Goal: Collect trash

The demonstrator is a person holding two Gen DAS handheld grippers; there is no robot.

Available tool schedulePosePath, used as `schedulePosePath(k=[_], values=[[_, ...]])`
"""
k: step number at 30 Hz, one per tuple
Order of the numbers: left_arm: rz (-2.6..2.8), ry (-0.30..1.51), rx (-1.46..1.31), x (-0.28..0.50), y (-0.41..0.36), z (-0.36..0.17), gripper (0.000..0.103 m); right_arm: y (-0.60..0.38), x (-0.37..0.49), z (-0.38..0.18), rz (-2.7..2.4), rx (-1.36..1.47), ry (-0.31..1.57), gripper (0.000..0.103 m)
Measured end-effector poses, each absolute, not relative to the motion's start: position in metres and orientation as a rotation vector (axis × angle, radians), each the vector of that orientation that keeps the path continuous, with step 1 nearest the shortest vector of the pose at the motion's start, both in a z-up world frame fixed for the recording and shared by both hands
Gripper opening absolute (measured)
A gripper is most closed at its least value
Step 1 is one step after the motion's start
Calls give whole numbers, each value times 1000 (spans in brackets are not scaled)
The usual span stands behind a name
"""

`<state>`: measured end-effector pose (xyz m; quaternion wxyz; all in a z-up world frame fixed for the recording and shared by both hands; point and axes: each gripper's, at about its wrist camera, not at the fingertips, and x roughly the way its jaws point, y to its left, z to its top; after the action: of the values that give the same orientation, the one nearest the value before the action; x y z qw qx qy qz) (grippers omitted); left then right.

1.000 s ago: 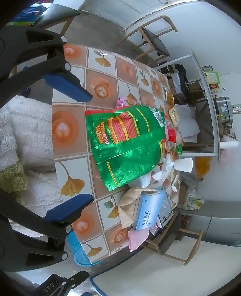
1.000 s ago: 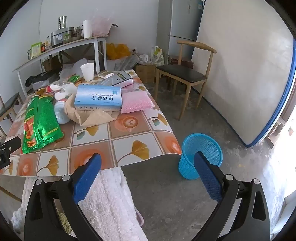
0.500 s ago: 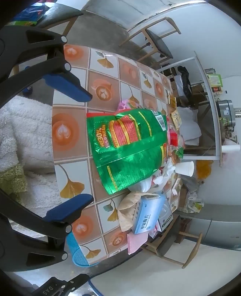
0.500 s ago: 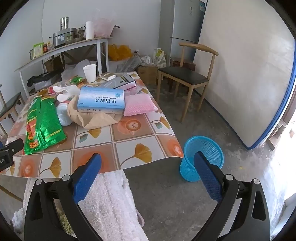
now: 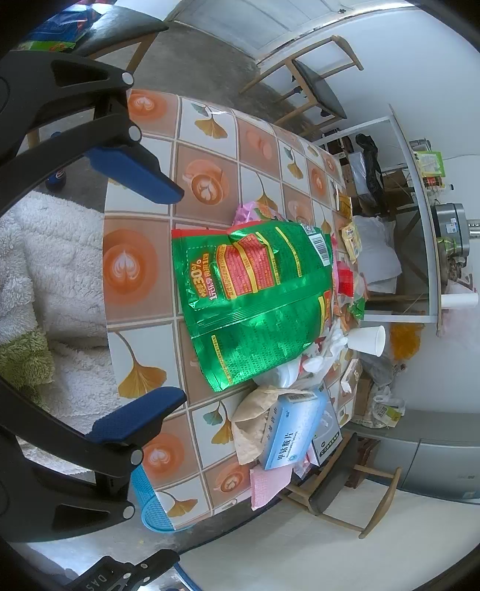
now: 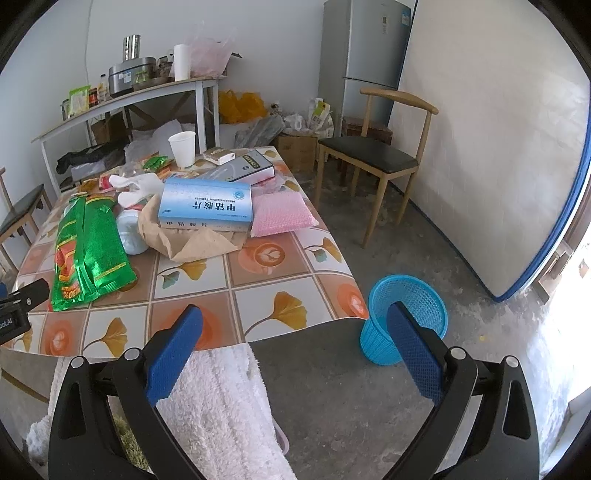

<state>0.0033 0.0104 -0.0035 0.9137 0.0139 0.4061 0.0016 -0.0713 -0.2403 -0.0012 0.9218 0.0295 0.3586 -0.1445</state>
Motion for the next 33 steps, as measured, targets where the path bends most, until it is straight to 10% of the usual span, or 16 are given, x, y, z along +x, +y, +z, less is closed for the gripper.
schedulePosePath(k=[33], values=[[-32, 856, 35, 1, 0, -4, 95, -248, -75, -3, -319, 72, 745, 97]])
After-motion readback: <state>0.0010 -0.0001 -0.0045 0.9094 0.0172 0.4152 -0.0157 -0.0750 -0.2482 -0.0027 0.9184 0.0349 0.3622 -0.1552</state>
